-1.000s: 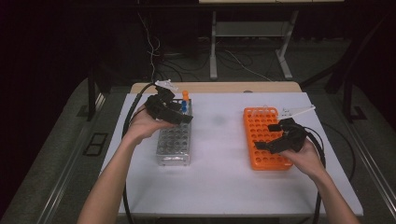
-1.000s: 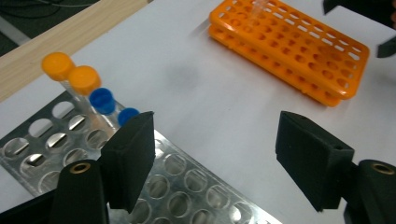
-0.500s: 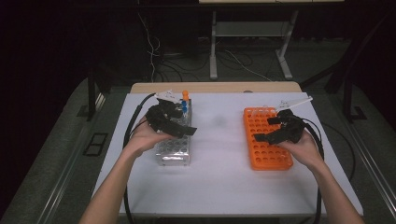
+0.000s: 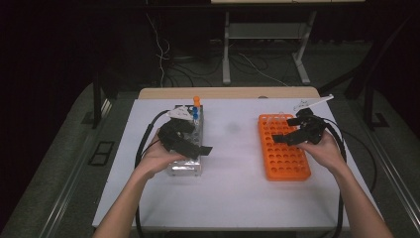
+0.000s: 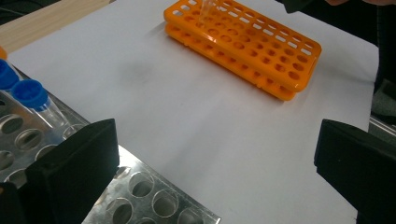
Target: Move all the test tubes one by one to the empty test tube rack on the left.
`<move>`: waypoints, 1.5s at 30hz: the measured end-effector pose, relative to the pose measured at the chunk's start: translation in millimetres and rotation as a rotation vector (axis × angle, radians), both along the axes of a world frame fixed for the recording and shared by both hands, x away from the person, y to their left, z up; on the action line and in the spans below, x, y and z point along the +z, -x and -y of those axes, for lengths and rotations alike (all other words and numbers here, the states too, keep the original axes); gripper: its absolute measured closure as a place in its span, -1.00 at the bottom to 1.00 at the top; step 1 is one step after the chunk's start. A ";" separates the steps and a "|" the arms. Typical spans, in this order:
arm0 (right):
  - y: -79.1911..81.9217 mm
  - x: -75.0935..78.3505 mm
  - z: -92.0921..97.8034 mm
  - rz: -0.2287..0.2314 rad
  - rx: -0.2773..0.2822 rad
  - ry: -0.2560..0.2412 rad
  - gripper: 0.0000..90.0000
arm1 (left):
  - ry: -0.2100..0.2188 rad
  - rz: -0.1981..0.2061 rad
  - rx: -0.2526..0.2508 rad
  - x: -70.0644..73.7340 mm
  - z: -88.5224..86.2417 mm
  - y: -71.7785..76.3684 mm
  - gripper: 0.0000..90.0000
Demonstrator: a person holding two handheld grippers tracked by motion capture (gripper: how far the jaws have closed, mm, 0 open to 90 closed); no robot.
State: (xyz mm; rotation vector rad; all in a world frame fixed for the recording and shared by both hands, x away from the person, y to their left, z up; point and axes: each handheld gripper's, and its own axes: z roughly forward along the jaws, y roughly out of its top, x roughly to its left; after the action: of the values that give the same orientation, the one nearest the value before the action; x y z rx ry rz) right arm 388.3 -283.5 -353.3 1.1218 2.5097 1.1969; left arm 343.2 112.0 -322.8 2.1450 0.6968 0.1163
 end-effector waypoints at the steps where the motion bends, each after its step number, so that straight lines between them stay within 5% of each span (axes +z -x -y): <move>1: -1.6 0.5 1.4 0.000 -0.004 0.001 -1.00 | 0.001 0.002 -0.002 -0.9 -0.3 1.2 -1.00; 19: -34.9 -22.1 22.5 -0.035 -0.085 -0.005 -0.87 | 0.040 -0.012 0.015 -16.1 -7.5 10.8 -1.00; 21: -37.8 -25.6 24.0 -0.031 -0.096 -0.008 -0.57 | 0.042 -0.013 0.016 -16.9 -7.5 10.4 -1.00; 35: -48.7 -40.8 14.3 -0.002 -0.144 0.058 -0.05 | 0.042 -0.014 0.020 -20.1 -9.3 10.9 -1.00; 45: -52.0 -47.0 4.0 0.032 -0.164 0.113 0.53 | 0.044 -0.012 0.024 -21.8 -11.2 12.0 -1.00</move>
State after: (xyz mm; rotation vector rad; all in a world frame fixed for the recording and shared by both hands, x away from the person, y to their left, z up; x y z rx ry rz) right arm 440.3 -287.5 -400.3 1.2416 2.3760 1.0094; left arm 331.2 123.2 -344.6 2.0979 0.7258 0.0996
